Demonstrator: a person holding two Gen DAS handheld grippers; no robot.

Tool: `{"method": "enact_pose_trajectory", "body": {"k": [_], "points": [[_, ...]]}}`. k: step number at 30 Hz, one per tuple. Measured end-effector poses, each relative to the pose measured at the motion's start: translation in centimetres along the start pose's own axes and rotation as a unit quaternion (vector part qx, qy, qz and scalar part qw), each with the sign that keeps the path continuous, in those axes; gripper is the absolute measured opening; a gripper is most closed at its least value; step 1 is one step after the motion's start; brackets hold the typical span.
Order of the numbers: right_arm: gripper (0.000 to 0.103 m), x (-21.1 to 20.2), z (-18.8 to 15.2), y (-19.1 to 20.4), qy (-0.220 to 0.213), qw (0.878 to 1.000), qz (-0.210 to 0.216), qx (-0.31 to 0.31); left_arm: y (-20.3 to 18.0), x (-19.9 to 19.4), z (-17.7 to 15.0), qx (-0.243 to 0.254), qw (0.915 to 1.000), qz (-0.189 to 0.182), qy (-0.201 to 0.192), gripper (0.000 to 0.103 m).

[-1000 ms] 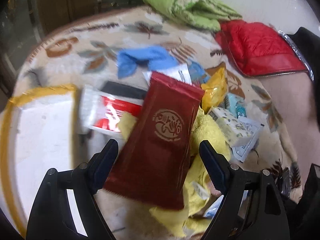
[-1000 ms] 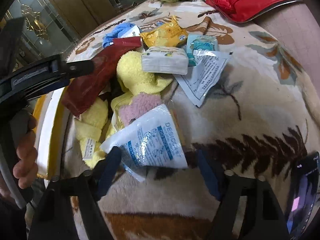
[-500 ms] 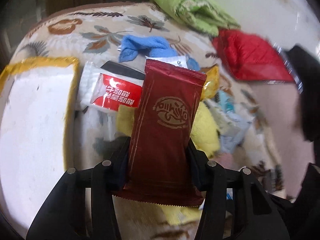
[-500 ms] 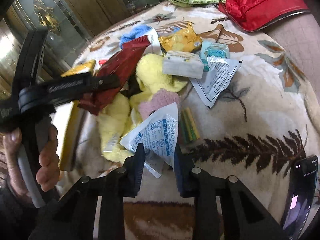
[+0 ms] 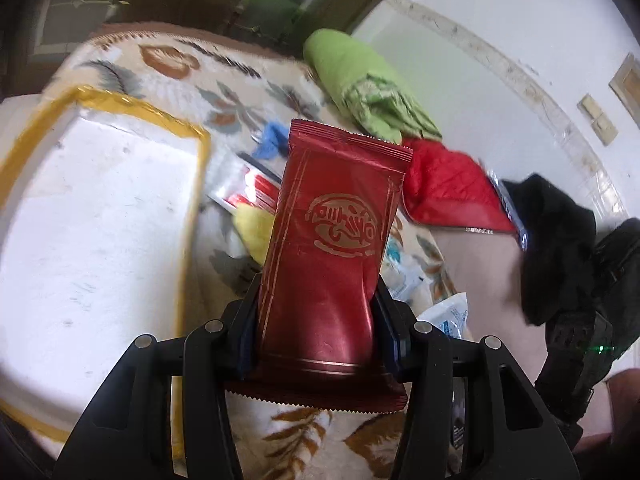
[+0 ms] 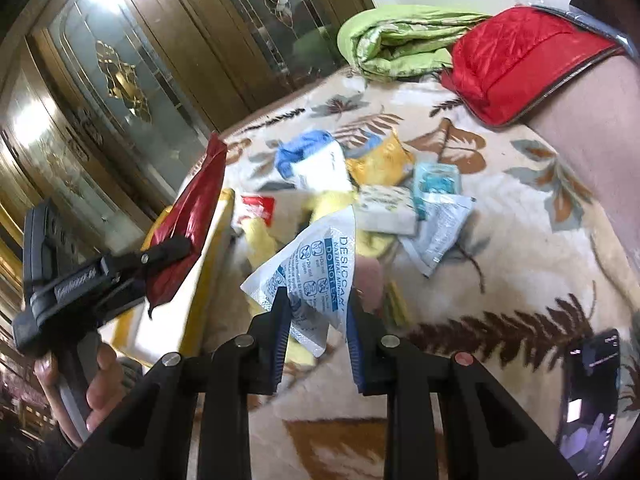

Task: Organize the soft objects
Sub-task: 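Carry both packets over the yellow-rimmed tray and open both tools to drop them, then grasp a yellow towel with the left tool while the right grasps the pink fuzzy ball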

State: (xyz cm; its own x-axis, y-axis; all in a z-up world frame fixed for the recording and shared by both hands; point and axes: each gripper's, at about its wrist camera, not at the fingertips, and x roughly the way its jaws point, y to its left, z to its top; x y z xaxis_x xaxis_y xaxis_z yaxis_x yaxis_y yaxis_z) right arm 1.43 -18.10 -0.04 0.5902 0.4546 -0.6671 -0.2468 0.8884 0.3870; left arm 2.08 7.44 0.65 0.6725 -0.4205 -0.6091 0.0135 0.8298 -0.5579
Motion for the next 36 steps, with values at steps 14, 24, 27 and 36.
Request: {"method": "enact_pose_trajectory", "body": {"k": [14, 24, 27, 36], "points": [[0.026, 12.1, -3.2, 16.0, 0.139, 0.974, 0.087, -0.153, 10.8, -5.0, -0.7, -0.055, 0.9735, 0.222, -0.001, 0.049], [0.034, 15.6, -6.3, 16.7, 0.173, 0.966, 0.057, -0.183, 14.7, -3.9, -1.3, -0.126, 0.9721, 0.187, 0.064, 0.05], [0.046, 15.0, -6.9, 17.4, 0.166, 0.963, 0.06, -0.201, 15.1, -4.1, -1.0, -0.145, 0.9737, 0.159, 0.074, 0.053], [0.064, 9.5, -5.0, 15.3, 0.076, 0.978, 0.076, -0.181, 12.9, -10.2, -1.6, -0.138, 0.9746, 0.149, -0.094, 0.088]]}}
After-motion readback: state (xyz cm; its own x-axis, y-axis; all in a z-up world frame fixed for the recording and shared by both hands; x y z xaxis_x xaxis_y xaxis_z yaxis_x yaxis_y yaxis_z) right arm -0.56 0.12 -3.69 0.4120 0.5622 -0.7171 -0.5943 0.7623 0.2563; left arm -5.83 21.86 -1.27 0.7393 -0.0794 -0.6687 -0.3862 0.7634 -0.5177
